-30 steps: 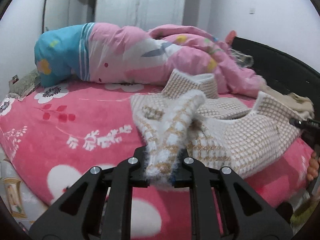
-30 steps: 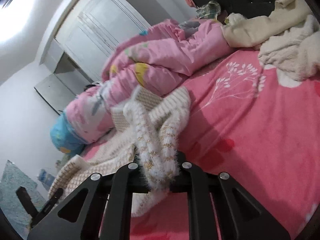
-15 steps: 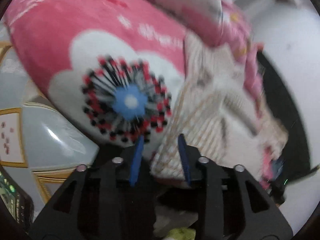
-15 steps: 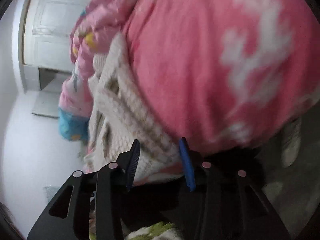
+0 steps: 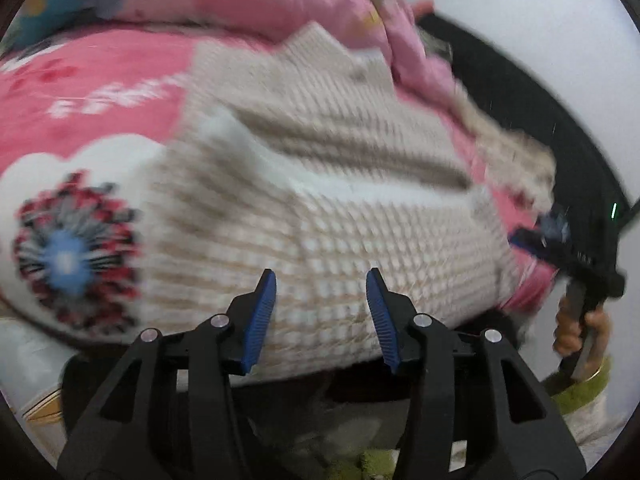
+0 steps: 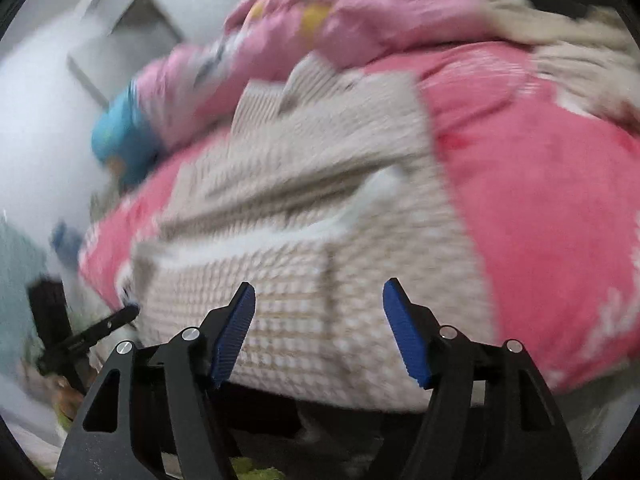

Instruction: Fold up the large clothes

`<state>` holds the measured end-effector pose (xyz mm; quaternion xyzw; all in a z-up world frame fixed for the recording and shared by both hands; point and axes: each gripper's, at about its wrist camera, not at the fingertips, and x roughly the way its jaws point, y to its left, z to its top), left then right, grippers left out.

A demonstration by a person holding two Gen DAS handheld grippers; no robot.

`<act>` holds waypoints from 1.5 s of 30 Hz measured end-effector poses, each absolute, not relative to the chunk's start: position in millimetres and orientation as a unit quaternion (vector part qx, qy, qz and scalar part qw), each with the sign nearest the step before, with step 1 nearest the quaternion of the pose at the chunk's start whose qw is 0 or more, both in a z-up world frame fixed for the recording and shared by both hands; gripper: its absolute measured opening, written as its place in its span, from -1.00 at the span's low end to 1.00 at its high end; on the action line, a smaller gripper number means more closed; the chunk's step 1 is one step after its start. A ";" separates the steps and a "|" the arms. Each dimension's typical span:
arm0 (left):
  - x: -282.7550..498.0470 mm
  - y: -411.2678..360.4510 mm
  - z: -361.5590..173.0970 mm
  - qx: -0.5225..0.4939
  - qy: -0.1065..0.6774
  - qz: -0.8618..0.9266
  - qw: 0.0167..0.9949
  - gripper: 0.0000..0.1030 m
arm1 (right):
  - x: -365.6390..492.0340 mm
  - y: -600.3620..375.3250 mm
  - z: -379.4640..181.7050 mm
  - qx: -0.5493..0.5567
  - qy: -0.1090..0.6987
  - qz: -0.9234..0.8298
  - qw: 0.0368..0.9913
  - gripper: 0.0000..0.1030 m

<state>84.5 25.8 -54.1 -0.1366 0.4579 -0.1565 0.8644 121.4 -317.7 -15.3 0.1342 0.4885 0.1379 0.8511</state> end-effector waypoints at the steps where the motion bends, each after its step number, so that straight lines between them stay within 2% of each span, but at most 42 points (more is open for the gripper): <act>1: 87.2 18.6 -59.4 -0.116 0.460 -0.146 0.868 -0.13 | 128.8 -307.9 -25.2 0.116 0.495 0.136 0.850 0.26; 2: 92.0 12.2 -66.7 -0.099 0.464 -0.129 0.871 -0.13 | 135.0 -301.7 -35.8 0.096 0.504 0.122 0.850 0.20; 3: 92.0 9.5 -71.8 -0.093 0.465 -0.120 0.872 -0.14 | 138.4 -299.8 -43.0 0.086 0.508 0.114 0.850 0.05; 4: 91.2 8.8 -73.9 -0.096 0.461 -0.114 0.875 -0.19 | 139.8 -297.7 -47.8 0.077 0.507 0.110 0.851 -0.37; 5: 91.0 7.8 -74.0 -0.096 0.455 -0.108 0.879 -0.37 | 140.0 -296.1 -47.3 0.077 0.503 0.115 0.853 -0.63; 6: 90.1 5.7 -72.5 -0.081 0.449 -0.101 0.884 -0.49 | 138.4 -296.2 -44.9 0.082 0.498 0.123 0.854 -0.79; 7: 90.1 3.8 -70.7 -0.070 0.445 -0.099 0.887 -0.70 | 136.2 -295.8 -39.2 0.080 0.489 0.121 0.860 -0.90; 10: 88.9 9.3 -50.4 -0.066 0.431 -0.108 0.894 -0.93 | 132.0 -291.9 -12.2 0.076 0.450 0.116 0.882 -0.90; 14: 96.3 9.7 -22.4 -0.051 0.396 -0.101 0.911 -0.93 | 134.0 -294.8 15.2 0.071 0.410 0.118 0.901 -0.91; 16: 106.4 8.9 -32.2 -0.045 0.408 -0.094 0.907 -0.93 | 143.2 -296.0 4.3 0.070 0.419 0.113 0.898 -0.91; 18: 116.7 6.9 -55.8 -0.043 0.435 -0.097 0.894 -0.91 | 156.9 -295.8 -33.5 0.050 0.461 0.104 0.880 -0.90; 19: 120.9 5.6 -67.5 -0.039 0.446 -0.095 0.889 -0.84 | 162.4 -295.7 -50.5 0.053 0.478 0.109 0.870 -0.90; 21: 117.4 4.5 -67.6 -0.035 0.436 -0.096 0.894 -0.83 | 164.7 -300.9 -62.4 0.080 0.474 0.119 0.869 -0.89; 24: 112.5 12.4 -54.9 -0.044 0.428 -0.111 0.896 -0.77 | 157.6 -324.0 -40.6 0.120 0.462 0.129 0.869 -0.59; 25: 111.1 17.6 -54.1 -0.050 0.428 -0.115 0.895 -0.69 | 153.1 -332.0 -34.8 0.124 0.450 0.123 0.876 -0.38; 26: 110.8 22.3 -53.8 -0.058 0.429 -0.120 0.894 -0.68 | 149.8 -341.9 -28.2 0.128 0.435 0.113 0.884 -0.26; 27: 109.8 28.2 -52.0 -0.069 0.428 -0.129 0.892 -0.68 | 147.7 -353.5 -22.4 0.128 0.424 0.098 0.891 -0.24; 35: 95.1 53.3 -23.2 -0.071 0.374 -0.088 0.921 -0.52 | 170.6 -371.3 -41.3 0.062 0.450 0.062 0.889 -0.23; 42: 108.9 80.5 -40.0 -0.053 0.402 -0.006 0.914 -0.47 | 167.9 -357.0 -27.5 0.030 0.431 0.061 0.900 -0.23; 45: 116.0 86.1 -49.3 -0.073 0.409 -0.008 0.910 -0.47 | 174.4 -352.2 -35.6 0.024 0.450 0.064 0.890 -0.23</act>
